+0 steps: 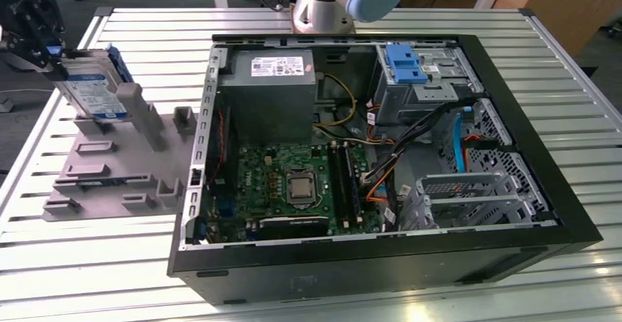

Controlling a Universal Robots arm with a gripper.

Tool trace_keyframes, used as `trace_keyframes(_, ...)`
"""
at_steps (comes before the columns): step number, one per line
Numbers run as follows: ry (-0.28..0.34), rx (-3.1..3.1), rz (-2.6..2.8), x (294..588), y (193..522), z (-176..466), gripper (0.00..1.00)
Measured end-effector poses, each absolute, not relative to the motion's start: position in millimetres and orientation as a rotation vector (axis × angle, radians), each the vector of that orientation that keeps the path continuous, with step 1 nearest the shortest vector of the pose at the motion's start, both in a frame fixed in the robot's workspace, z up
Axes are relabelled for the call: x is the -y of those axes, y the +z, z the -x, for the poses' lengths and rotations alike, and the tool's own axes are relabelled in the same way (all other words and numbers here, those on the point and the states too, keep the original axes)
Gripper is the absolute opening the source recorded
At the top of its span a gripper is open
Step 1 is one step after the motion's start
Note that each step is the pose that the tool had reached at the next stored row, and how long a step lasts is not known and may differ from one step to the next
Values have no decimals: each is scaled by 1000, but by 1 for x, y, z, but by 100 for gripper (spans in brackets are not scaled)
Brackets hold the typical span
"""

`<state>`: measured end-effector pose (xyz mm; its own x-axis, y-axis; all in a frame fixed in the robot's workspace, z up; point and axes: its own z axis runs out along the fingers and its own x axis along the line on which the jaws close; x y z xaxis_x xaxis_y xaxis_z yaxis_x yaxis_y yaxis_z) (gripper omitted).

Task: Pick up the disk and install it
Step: 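Pick up the disk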

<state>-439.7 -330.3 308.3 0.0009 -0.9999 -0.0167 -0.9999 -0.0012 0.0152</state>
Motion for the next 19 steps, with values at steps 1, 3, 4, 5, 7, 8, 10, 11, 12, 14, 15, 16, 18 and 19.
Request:
trace_keyframes(1, 35, -2219, 2222, 330, 309, 440, 36)
trace_keyframes(3, 35, -2219, 2222, 330, 310, 440, 36)
trace_keyframes(4, 35, -2219, 2222, 330, 310, 440, 36)
trace_keyframes(5, 35, -2219, 2222, 330, 311, 440, 36)
trace_keyframes(7, 35, -2219, 2222, 330, 312, 440, 36)
trace_keyframes(8, 35, -2219, 2222, 330, 312, 440, 36)
trace_keyframes(10, 35, -2219, 2222, 330, 313, 440, 36)
trace_keyframes(11, 35, -2219, 2222, 330, 314, 440, 36)
trace_keyframes(12, 35, -2219, 2221, 330, 314, 440, 36)
trace_keyframes(14, 35, -2219, 2222, 330, 315, 440, 36)
trace_keyframes(15, 35, -2219, 2222, 330, 315, 440, 36)
trace_keyframes(16, 35, -2219, 2222, 330, 316, 440, 36)
trace_keyframes(18, 35, -2219, 2222, 330, 317, 440, 36)
trace_keyframes(19, 35, -2219, 2222, 330, 317, 440, 36)
